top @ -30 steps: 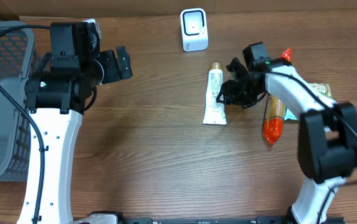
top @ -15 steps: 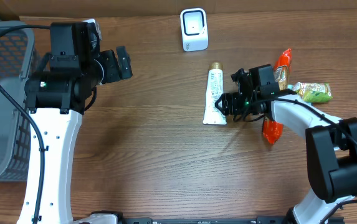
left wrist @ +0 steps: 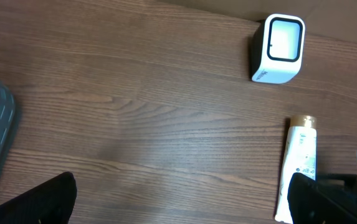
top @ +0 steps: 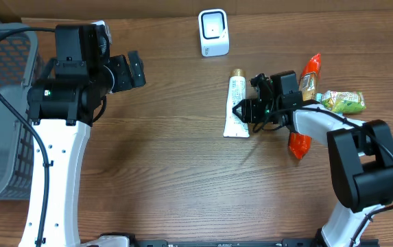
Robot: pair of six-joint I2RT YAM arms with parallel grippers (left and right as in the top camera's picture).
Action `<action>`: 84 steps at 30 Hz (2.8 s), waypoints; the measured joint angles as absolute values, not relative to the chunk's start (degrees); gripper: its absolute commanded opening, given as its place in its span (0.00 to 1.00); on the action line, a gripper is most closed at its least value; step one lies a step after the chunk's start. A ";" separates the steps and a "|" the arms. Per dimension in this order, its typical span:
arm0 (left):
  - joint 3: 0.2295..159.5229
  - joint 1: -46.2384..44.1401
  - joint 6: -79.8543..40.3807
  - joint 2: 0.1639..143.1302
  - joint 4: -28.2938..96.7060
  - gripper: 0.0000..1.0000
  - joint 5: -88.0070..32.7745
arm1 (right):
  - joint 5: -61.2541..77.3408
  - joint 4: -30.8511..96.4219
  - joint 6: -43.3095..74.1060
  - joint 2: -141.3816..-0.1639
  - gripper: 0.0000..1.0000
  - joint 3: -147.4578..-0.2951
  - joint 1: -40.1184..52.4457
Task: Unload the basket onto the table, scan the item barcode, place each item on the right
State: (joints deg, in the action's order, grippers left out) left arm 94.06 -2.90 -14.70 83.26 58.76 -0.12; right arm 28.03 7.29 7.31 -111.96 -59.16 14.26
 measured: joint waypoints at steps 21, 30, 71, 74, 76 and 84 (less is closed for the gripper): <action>94.06 -2.90 -14.70 83.26 58.76 1.00 -0.10 | 32.45 17.23 12.80 -114.08 0.04 -65.65 15.05; 94.06 -2.90 -14.72 83.26 58.76 0.99 -0.12 | 39.20 25.67 12.43 -109.56 0.04 -67.18 9.34; 94.06 -2.90 -14.72 83.29 58.76 0.99 -0.10 | -22.17 24.34 -1.69 -100.92 0.04 -93.21 31.20; 94.06 -2.90 -14.72 83.29 58.74 1.00 -0.12 | -29.32 18.59 -11.60 -108.27 0.04 -93.21 31.18; 94.06 -2.90 -14.72 83.26 58.76 1.00 -0.12 | -32.60 15.97 -19.38 -112.38 0.04 -93.19 31.05; 94.06 -2.90 -14.72 83.29 58.74 0.99 -0.12 | -36.99 1.98 -44.69 -120.29 0.04 -92.92 30.81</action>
